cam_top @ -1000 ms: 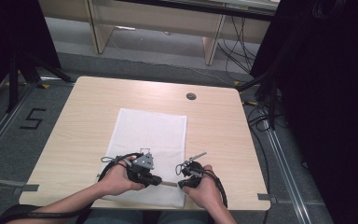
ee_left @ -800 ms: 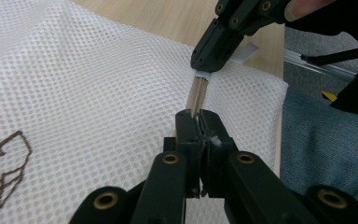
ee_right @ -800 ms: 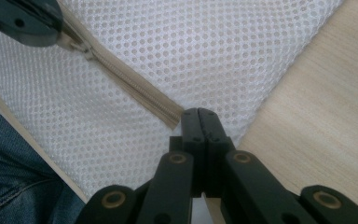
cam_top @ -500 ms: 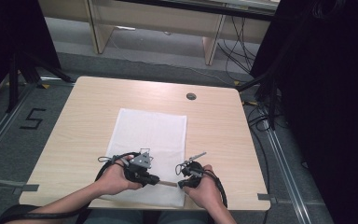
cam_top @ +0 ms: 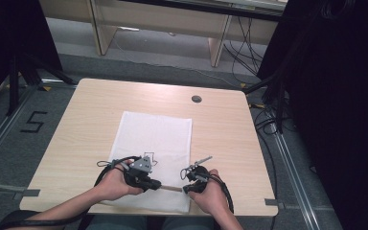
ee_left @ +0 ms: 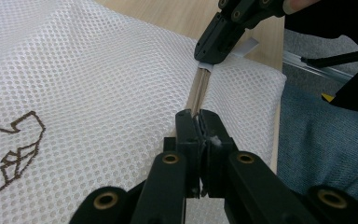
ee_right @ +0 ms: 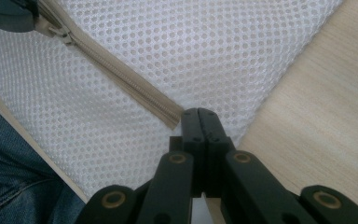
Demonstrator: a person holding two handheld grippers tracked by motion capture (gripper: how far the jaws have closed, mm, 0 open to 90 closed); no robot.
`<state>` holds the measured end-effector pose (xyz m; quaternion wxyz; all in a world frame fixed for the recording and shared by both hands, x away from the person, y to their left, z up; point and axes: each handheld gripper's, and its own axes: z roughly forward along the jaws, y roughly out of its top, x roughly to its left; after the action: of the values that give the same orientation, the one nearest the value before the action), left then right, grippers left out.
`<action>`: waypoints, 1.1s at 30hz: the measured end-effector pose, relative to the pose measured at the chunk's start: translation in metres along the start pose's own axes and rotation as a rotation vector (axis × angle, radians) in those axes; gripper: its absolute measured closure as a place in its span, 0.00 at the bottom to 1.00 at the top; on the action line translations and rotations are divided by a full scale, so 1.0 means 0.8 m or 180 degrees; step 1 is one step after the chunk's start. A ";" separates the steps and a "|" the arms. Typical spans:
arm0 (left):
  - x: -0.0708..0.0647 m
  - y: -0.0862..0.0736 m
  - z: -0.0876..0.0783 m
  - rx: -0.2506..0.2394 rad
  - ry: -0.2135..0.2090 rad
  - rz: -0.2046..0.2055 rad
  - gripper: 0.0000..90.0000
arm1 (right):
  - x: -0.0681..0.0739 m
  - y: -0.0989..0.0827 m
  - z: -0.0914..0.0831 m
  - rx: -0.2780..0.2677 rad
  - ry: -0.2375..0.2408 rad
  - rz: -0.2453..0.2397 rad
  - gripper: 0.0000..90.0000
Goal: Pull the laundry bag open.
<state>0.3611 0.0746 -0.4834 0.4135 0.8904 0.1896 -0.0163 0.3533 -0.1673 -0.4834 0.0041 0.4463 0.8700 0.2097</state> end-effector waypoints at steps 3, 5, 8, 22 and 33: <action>0.003 -0.001 -0.003 -0.0005 -0.0018 0.0037 0.97 | 0.000 0.000 0.000 -0.0002 0.0003 0.0002 1.00; 0.004 -0.003 -0.006 -0.0009 -0.0011 0.0011 0.97 | 0.000 0.000 0.000 -0.0003 0.0005 0.0005 1.00; 0.005 -0.007 -0.010 0.0001 0.0022 -0.0046 0.97 | 0.000 0.000 0.000 0.0004 0.0010 0.0005 1.00; 0.009 -0.011 -0.013 -0.0029 0.0006 -0.0084 0.97 | 0.000 0.000 0.000 -0.0008 0.0000 0.0013 1.00; 0.011 -0.015 -0.019 -0.0032 0.0018 -0.0086 0.97 | 0.000 0.000 0.000 -0.0007 -0.0004 0.0015 1.00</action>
<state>0.3633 0.0955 -0.4836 0.4172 0.8857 0.2028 -0.0184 0.3533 -0.1673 -0.4835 0.0046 0.4484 0.8687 0.2103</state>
